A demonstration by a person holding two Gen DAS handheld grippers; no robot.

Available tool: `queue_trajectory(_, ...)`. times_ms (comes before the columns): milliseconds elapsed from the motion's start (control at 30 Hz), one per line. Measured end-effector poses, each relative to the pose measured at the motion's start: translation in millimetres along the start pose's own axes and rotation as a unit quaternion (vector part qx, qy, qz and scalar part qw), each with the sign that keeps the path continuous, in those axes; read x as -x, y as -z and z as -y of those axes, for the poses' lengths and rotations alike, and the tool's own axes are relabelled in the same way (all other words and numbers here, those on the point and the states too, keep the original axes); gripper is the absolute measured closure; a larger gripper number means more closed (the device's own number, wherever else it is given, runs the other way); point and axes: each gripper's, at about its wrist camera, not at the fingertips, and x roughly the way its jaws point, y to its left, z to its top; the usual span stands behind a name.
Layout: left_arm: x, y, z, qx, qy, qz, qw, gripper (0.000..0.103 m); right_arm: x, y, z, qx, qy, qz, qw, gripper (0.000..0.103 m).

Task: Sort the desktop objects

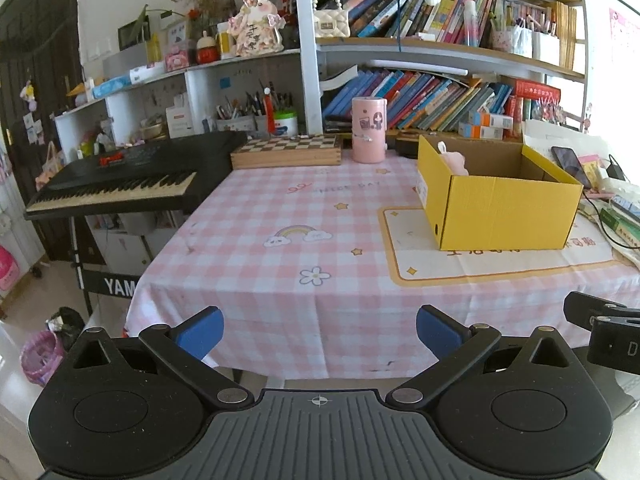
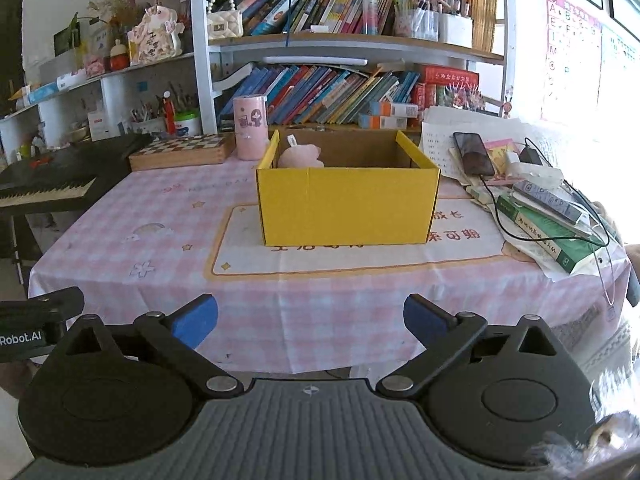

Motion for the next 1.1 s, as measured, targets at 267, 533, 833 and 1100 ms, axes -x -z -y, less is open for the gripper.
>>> queue_trajectory(267,-0.6,0.0,1.6,-0.007,0.0,-0.005,1.0,0.0,-0.2,0.1,-0.6,-0.001,-0.004,-0.005,1.0,0.002)
queue_trajectory(533,-2.4,1.1,0.5,-0.008,0.0,-0.012,0.9999,0.0,-1.4,0.6,-4.6,0.001,-0.007,-0.012,1.0,0.0)
queue_trajectory(833,-5.2,1.6,-2.5,-0.005,0.004,-0.02,0.9998,0.0,-3.4,3.0,-8.4,0.005,-0.01,-0.024,1.0,0.0)
queue_trajectory(1100,-7.0,2.7,-3.3,-0.005,0.005,-0.026,0.9996,0.0,-5.5,3.5,-8.9,0.002,-0.008,-0.031,0.999,0.0)
